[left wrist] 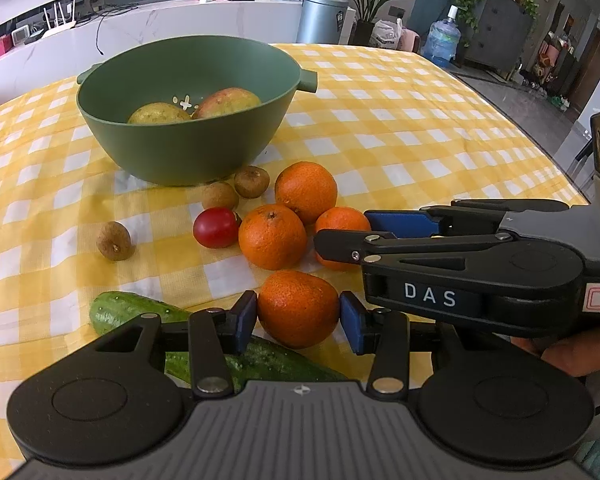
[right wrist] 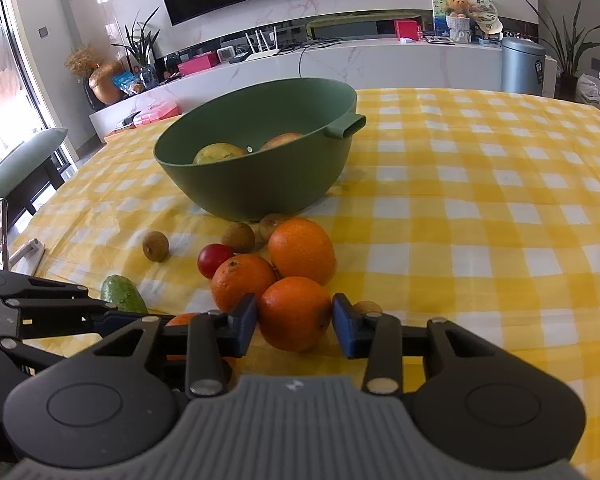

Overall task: Organize fruits
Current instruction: 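Grasp an orange with the left gripper while the right gripper grasps another orange, then carry both oranges over the colander and lower them onto the pears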

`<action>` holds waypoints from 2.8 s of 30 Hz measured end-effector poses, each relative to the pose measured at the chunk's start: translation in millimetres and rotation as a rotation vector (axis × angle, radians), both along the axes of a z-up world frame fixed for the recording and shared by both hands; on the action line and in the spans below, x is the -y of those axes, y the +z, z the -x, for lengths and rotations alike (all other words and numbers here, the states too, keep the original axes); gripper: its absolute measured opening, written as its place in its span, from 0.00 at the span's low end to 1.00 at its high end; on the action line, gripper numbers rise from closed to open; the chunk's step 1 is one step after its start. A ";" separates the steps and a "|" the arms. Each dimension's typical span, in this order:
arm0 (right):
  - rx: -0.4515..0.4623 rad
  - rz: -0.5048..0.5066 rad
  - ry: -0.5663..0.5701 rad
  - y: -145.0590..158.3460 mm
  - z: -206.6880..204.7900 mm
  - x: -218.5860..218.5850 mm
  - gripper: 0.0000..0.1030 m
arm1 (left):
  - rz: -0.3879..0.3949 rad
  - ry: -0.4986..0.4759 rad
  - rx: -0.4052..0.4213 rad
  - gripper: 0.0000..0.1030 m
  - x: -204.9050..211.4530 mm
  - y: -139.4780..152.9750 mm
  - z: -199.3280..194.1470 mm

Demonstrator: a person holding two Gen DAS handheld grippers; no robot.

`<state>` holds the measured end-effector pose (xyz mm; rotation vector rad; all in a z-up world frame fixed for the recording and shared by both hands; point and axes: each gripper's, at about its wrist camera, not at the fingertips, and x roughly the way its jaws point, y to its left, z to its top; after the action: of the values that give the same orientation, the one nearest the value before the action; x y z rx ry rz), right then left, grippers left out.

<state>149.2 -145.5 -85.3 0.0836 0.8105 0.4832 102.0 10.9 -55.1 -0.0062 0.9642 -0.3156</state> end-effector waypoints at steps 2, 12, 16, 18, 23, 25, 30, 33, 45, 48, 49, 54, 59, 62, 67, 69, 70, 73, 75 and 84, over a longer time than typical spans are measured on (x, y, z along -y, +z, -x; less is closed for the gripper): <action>0.000 0.001 -0.001 0.3 0.4 0.2 0.36 | 0.003 0.001 0.004 0.49 -0.6 1.1 1.2; 0.052 -0.017 -0.026 11.7 12.2 6.4 0.36 | 0.026 0.045 0.047 0.49 -9.8 11.3 8.5; 0.067 -0.032 -0.032 16.3 14.9 9.8 0.36 | 0.035 0.077 0.075 0.49 -15.2 17.8 10.2; 0.074 -0.035 -0.032 18.3 16.2 10.4 0.36 | 0.052 0.092 0.091 0.49 -19.3 23.2 9.4; 0.117 -0.029 -0.022 28.5 20.3 9.9 0.36 | 0.073 0.110 0.123 0.49 -26.5 38.1 5.5; 0.139 -0.034 -0.017 34.3 20.2 10.3 0.36 | 0.075 0.116 0.127 0.49 -28.2 43.9 1.4; 0.175 -0.044 -0.004 48.9 12.0 7.8 0.36 | 0.077 0.142 0.150 0.49 -36.2 60.9 -9.7; 0.205 -0.038 0.000 57.1 4.3 4.3 0.36 | 0.068 0.154 0.183 0.49 -40.9 71.7 -20.7; 0.308 0.005 0.054 91.8 -43.4 -17.9 0.36 | 0.062 0.123 0.229 0.49 -55.2 88.1 -77.6; 0.297 0.011 0.067 94.1 -59.2 -22.8 0.36 | 0.049 0.116 0.221 0.49 -61.3 84.3 -90.6; 0.291 0.014 0.072 94.2 -64.7 -25.2 0.36 | 0.047 0.117 0.214 0.49 -63.0 83.0 -94.7; 0.240 0.023 0.102 87.8 -89.9 -39.6 0.36 | 0.044 0.133 0.179 0.49 -72.1 70.7 -114.8; 0.205 0.070 0.140 76.5 -109.0 -55.7 0.36 | 0.063 0.157 0.152 0.49 -83.9 55.2 -126.7; 0.200 0.103 0.161 69.6 -119.0 -64.5 0.36 | 0.057 0.175 0.139 0.49 -90.5 49.0 -135.5; 0.207 0.157 0.212 61.4 -140.0 -81.0 0.36 | 0.057 0.205 0.126 0.49 -98.0 44.0 -149.8; 0.200 0.176 0.234 58.4 -149.7 -87.3 0.36 | 0.057 0.200 0.113 0.49 -99.2 41.0 -153.8; 0.193 0.183 0.246 56.7 -154.7 -89.4 0.36 | 0.062 0.197 0.106 0.49 -99.9 39.6 -155.7; 0.186 0.227 0.286 51.0 -165.4 -98.5 0.36 | 0.054 0.191 0.098 0.49 -100.0 35.7 -159.2; 0.176 0.251 0.311 45.7 -169.6 -102.7 0.36 | 0.036 0.186 0.094 0.49 -98.4 33.0 -160.6; 0.160 0.304 0.359 32.1 -176.2 -115.7 0.36 | 0.015 0.178 0.096 0.49 -94.2 28.8 -162.5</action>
<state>325.3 -29.7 -53.2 -0.3835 0.7351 0.6890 264.6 105.1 -26.3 -0.0891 0.8592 -0.1572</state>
